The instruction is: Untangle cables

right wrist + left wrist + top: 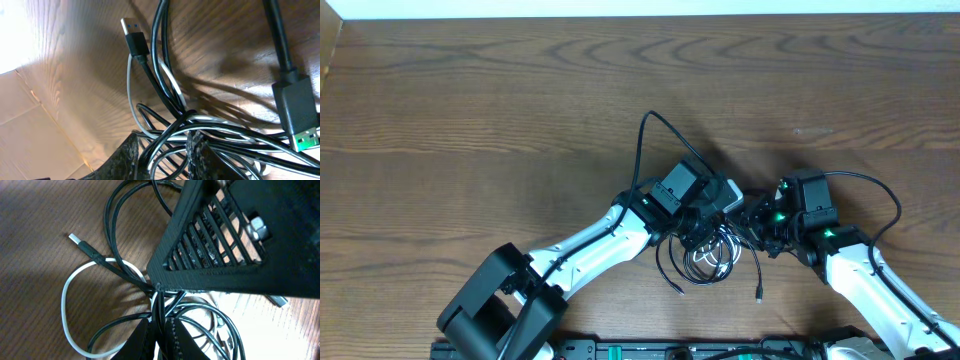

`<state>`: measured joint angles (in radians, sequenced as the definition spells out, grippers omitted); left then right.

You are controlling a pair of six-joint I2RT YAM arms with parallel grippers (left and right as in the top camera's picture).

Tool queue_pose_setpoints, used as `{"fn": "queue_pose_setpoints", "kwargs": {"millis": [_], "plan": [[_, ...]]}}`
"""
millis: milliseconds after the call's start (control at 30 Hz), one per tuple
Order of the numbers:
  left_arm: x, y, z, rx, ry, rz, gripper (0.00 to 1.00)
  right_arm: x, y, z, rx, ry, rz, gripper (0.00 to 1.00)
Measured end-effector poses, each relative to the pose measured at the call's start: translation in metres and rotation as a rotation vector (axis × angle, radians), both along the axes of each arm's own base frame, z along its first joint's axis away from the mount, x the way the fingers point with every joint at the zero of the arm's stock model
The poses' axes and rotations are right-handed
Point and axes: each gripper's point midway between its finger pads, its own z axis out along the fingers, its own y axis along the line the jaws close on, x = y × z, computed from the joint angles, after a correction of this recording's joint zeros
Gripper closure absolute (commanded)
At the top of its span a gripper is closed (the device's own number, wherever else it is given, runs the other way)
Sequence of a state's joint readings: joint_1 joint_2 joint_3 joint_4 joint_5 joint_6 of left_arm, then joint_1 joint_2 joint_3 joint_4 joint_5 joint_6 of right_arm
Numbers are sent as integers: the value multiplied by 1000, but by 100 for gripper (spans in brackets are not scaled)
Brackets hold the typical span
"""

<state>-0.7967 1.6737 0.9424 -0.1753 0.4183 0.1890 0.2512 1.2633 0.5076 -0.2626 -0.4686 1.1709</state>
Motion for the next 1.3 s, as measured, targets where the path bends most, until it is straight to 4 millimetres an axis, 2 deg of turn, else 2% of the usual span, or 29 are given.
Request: {"fn": "queue_pose_setpoints", "kwargs": {"millis": [133,167,200,367,867,933,1133,1200,1233,1300], "plan": [[0,0,0,1,10,14,86,3,-1,-1,1,1,-21,69],[0,1,0,1,16,21,86,3,-1,-2,0,8,-25,69],[0,1,-1,2,21,26,92,3,-1,-5,-2,16,-28,70],[-3,4,-3,15,50,49,92,0,-2,-18,-11,67,-34,73],[-3,4,-4,17,52,49,92,4,4,-16,19,62,-43,70],[-4,5,-5,23,56,50,87,3,8,-15,27,72,-43,71],[-7,9,-7,39,73,52,86,-2,17,-16,34,93,-43,73],[-7,9,-7,39,74,52,83,-3,17,-16,33,95,-45,73],[-7,9,-7,39,74,52,76,-3,17,-16,29,95,-46,73],[-8,9,-8,42,79,56,75,-3,17,-16,29,97,-49,73]]}}
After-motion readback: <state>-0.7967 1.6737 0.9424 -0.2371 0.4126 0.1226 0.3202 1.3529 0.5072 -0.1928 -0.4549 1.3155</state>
